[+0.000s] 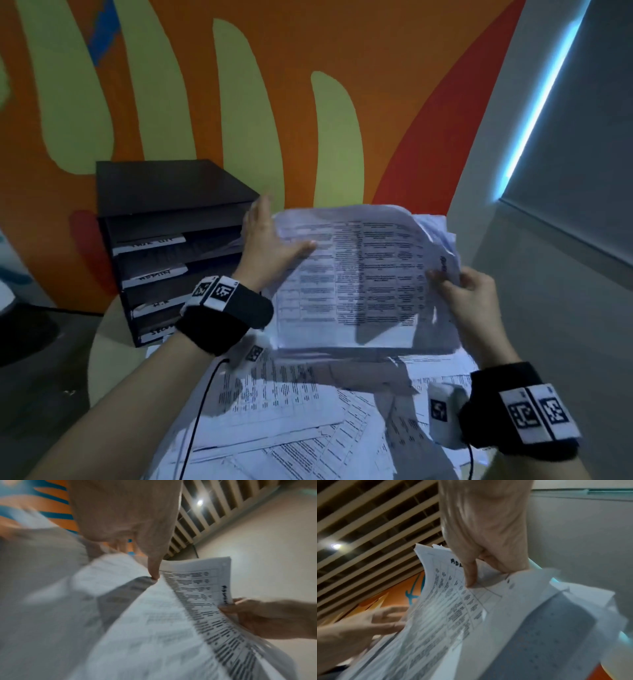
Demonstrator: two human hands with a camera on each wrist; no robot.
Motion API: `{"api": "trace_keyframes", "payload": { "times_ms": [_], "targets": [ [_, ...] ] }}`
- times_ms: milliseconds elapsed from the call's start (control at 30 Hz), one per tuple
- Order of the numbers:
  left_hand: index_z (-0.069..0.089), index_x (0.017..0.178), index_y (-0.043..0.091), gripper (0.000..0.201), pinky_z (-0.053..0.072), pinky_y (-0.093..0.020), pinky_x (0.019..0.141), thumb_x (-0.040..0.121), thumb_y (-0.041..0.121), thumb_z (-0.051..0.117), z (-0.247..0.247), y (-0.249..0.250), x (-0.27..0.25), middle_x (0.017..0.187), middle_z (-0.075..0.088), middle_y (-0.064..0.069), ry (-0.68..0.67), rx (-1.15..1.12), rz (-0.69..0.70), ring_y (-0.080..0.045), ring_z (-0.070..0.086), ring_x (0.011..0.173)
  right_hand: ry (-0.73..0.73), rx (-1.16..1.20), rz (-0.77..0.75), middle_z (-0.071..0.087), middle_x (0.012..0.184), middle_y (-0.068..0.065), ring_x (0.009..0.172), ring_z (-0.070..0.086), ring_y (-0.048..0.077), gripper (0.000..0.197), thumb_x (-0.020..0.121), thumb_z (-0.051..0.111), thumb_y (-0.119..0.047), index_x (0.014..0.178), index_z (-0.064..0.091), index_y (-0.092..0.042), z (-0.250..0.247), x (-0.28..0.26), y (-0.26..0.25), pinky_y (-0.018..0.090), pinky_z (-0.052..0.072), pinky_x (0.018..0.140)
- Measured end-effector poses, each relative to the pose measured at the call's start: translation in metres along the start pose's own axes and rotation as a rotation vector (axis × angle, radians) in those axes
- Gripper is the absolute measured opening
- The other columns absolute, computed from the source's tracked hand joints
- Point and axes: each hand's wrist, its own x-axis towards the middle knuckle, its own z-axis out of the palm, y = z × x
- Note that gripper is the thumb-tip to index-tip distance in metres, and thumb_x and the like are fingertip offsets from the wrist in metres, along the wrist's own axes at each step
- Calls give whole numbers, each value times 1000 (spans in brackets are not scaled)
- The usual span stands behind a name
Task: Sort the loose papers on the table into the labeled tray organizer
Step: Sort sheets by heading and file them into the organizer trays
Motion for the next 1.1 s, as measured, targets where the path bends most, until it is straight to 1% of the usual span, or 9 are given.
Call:
{"api": "trace_keyframes", "payload": {
  "times_ms": [100, 167, 300, 500, 600, 733, 867, 1000, 1100],
  "targets": [
    [3, 153, 18, 107, 43, -20, 89, 78, 20, 79, -17, -11, -10, 145, 33, -3, -33, -395, -321, -19, 48, 126, 28, 132, 53, 75, 81, 5, 72, 68, 17, 11, 91, 62, -7, 93, 70, 1, 12, -5, 8, 32, 55, 65],
    [29, 146, 6, 74, 52, -21, 79, 85, 4, 70, -23, -18, -13, 127, 52, -3, -97, -527, -343, -15, 62, 105, 15, 184, 60, 76, 83, 1, 75, 70, 14, 14, 92, 60, -4, 101, 69, 2, 23, -7, 9, 25, 55, 63],
    [64, 109, 2, 26, 56, -42, 87, 84, -3, 67, -36, -41, -14, 101, 71, -10, -120, -521, -287, -20, 71, 90, -74, 189, 74, 75, 84, -9, 76, 70, 6, 15, 88, 64, 0, 102, 66, -4, 37, -11, 20, 19, 54, 62],
    [60, 120, 3, 54, 55, -38, 92, 71, 11, 82, -30, -79, -35, 115, 69, -15, -256, -501, -418, -23, 69, 101, -238, 90, 225, 75, 101, 2, 90, 71, 15, 38, 78, 73, 5, 111, 69, -13, 52, -25, 50, 30, 54, 74],
    [59, 116, 12, 40, 57, -28, 85, 81, -7, 67, -24, -79, -47, 102, 73, -3, -286, -554, -443, -16, 72, 92, -270, 24, 251, 76, 98, -4, 93, 71, 15, 28, 84, 70, 0, 105, 72, -18, 60, -28, 55, 36, 56, 80],
    [64, 104, 12, 30, 58, -32, 84, 79, -2, 71, -29, -79, -42, 92, 76, -2, -256, -539, -449, -16, 73, 88, -214, -2, 247, 74, 93, 4, 91, 69, 24, 12, 90, 65, -7, 92, 70, -17, 62, -23, 47, 47, 54, 81],
    [62, 116, 1, 61, 53, -44, 92, 62, 18, 87, -40, -84, -31, 110, 71, -16, -192, -558, -452, -30, 69, 101, -219, 91, 204, 75, 97, 0, 90, 70, 17, 21, 83, 71, -5, 99, 71, -18, 61, -20, 38, 36, 55, 80],
    [66, 109, 2, 38, 54, -42, 91, 74, 5, 79, -45, -93, -36, 104, 72, -17, -230, -491, -459, -27, 70, 95, -359, 58, 242, 75, 102, 0, 96, 71, 17, 31, 79, 74, 0, 103, 71, -19, 64, -24, 44, 38, 54, 85],
    [65, 111, -2, 32, 55, -37, 83, 80, -3, 72, -42, -102, -47, 102, 72, -11, -240, -417, -459, -16, 72, 86, -379, -57, 261, 73, 102, 8, 96, 69, 22, 17, 87, 68, -4, 97, 69, -18, 71, -28, 46, 48, 54, 87]
  ]
}}
